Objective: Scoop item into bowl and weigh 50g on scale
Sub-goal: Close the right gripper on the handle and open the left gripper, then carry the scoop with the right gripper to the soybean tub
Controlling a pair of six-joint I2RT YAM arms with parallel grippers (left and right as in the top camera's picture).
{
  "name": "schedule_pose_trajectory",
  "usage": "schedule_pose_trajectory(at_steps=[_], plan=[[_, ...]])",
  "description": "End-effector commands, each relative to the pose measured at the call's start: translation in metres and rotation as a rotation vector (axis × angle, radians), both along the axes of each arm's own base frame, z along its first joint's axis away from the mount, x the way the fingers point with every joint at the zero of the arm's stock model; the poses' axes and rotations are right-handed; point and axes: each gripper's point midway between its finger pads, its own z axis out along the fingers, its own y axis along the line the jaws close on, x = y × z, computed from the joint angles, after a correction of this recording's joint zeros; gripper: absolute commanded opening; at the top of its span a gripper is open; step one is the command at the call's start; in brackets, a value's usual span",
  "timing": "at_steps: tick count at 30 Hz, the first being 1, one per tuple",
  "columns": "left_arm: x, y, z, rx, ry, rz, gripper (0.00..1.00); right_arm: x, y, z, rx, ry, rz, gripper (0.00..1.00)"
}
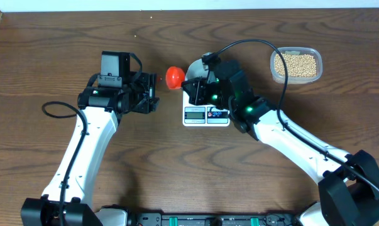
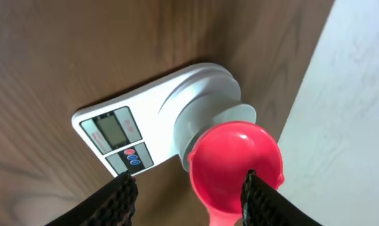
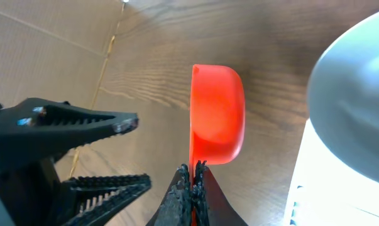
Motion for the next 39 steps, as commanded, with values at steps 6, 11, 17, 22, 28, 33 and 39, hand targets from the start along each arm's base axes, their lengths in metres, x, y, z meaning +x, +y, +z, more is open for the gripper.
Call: schedule_pose_trajectory(at_steps=[6,11,17,22,28,33,39], plan=[[0.009,-0.003,0.01,0.133,-0.171,-0.214,0.57,0.014,-0.013,0.006,-0.014,-0.064,0.032,0.01],[0.012,-0.003,0.011,0.19,-0.23,-0.297,0.57,0.019,-0.02,0.012,0.013,-0.074,0.053,0.01],[0.015,-0.003,0.014,0.266,-0.308,-0.403,0.57,0.024,-0.03,0.017,0.023,-0.092,0.066,0.01],[0.015,-0.003,0.015,0.349,-0.376,-0.521,0.62,0.03,-0.047,0.032,0.033,-0.133,0.066,0.01],[0.015,-0.004,0.015,0.467,-0.468,-0.69,0.62,0.04,-0.093,0.045,0.032,-0.112,-0.014,0.01],[0.015,-0.004,0.015,0.534,-0.521,-0.786,0.62,0.046,-0.138,0.055,0.054,-0.085,-0.075,0.01],[0.016,-0.011,0.022,0.564,-0.563,-0.841,0.61,0.049,-0.19,0.064,0.09,-0.057,-0.136,0.01]])
